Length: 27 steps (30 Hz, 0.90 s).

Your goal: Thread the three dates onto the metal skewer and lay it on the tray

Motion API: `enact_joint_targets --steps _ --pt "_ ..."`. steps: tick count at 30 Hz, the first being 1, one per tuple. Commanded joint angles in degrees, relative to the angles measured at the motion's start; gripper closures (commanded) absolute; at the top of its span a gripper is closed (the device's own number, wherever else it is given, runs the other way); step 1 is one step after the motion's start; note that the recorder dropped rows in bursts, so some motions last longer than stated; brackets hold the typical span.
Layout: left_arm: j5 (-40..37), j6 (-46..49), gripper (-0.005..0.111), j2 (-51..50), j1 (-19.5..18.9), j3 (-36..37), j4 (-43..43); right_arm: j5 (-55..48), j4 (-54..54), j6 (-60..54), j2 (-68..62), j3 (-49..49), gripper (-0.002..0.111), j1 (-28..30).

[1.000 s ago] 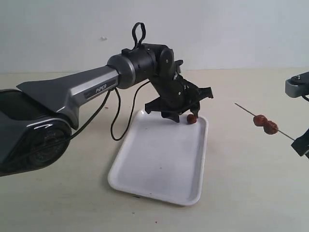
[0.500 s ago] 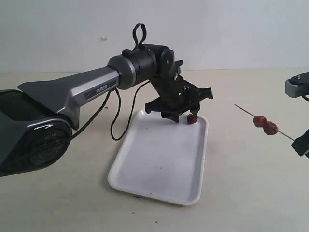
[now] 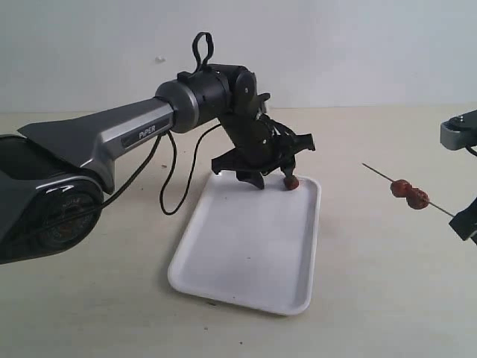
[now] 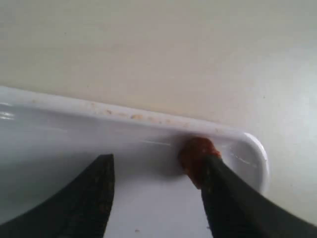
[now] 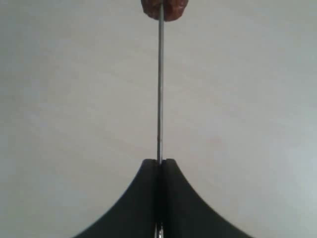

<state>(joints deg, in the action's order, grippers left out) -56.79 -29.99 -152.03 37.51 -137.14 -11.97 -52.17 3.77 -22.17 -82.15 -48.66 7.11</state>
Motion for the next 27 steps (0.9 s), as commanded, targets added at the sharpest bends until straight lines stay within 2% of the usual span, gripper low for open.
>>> enact_joint_targets --steps 1,6,11,18,23,25,27 --pt "-2.88 -0.23 0.054 0.76 -0.5 -0.32 0.54 0.75 -0.31 -0.25 0.01 -0.23 0.108 0.35" --pt "-3.34 -0.09 0.054 2.08 -1.84 -0.32 0.55 0.75 -0.31 -0.25 0.01 -0.23 0.108 0.35" --pt "-3.21 6.61 0.054 2.84 -2.21 -0.32 0.7 1.17 -0.31 -0.25 0.01 -0.23 0.108 0.35" --pt "1.24 32.31 0.054 4.42 -1.46 -0.32 0.59 1.3 -0.31 -0.25 0.01 -0.23 0.108 0.35" --pt "2.92 53.68 0.054 5.35 1.17 -0.32 0.85 1.3 -0.31 -0.25 0.01 -0.23 0.108 0.35" --pt "2.92 56.55 0.054 5.35 2.75 -0.32 2.58 1.3 -0.31 -0.25 0.01 -0.23 0.108 0.35" --pt "2.92 54.03 0.054 4.98 4.2 -0.32 4.76 1.3 -0.31 -0.25 0.01 -0.23 0.108 0.35"
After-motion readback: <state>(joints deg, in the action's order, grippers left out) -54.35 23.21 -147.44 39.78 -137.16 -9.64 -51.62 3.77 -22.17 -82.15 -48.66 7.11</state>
